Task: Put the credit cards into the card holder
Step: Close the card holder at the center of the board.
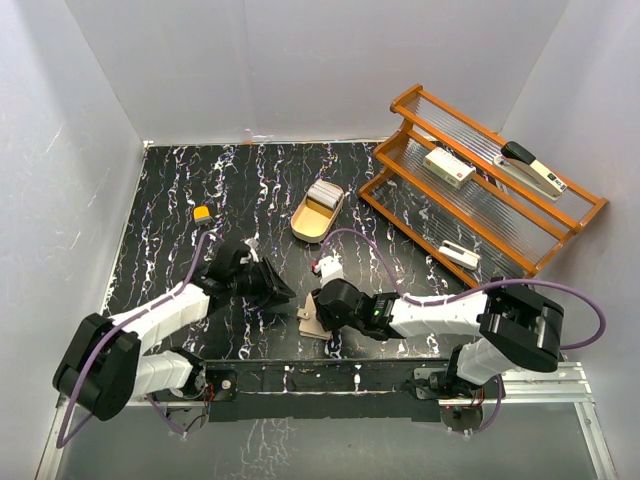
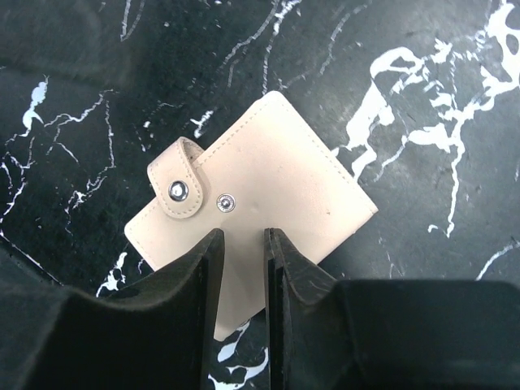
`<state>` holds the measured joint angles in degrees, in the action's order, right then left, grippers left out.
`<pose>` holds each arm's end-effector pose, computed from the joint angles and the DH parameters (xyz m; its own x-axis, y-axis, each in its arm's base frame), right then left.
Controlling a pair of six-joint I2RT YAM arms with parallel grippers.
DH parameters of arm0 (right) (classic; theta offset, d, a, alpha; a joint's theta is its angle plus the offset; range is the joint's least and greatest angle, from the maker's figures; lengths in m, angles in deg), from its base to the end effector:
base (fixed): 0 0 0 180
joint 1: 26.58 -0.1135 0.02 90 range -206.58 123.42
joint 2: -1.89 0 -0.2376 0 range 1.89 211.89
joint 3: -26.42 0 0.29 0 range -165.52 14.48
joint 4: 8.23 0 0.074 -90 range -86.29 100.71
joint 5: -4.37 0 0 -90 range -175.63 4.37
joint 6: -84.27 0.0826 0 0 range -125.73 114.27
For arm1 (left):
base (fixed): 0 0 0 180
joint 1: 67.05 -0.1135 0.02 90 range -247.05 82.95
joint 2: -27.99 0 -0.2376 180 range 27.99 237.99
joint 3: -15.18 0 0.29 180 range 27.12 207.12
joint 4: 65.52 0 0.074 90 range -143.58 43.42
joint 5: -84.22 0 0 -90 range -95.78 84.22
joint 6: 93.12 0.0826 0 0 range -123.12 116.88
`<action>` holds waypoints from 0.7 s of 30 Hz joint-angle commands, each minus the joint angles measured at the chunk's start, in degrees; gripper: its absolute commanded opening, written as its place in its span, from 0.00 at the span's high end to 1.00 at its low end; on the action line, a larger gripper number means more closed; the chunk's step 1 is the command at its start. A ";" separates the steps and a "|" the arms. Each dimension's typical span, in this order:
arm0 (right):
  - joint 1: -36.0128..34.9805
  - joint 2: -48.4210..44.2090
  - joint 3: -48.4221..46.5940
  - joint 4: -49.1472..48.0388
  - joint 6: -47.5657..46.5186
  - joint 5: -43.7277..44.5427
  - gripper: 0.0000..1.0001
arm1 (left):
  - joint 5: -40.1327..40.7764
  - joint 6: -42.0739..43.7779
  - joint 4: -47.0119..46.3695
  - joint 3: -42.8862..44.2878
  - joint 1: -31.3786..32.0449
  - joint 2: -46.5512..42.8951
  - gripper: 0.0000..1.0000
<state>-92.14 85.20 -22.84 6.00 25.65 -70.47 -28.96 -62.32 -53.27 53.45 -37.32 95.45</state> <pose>0.1582 0.2960 0.0724 -0.6837 -0.2897 -0.6698 -0.5279 0.8300 0.1799 0.2396 -0.1743 0.0923 -0.9060 -0.3919 -0.1601 -0.1290 0.6157 -0.7773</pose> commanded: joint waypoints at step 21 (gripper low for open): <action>0.26 -2.94 -6.52 4.09 13.27 -1.98 0.66 | -9.76 5.31 -1.13 1.98 -4.07 13.94 0.82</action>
<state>-92.09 84.43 -28.28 11.77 28.88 -71.30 -36.43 -54.71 -52.33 57.95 -41.08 112.15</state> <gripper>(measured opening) 0.323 0.191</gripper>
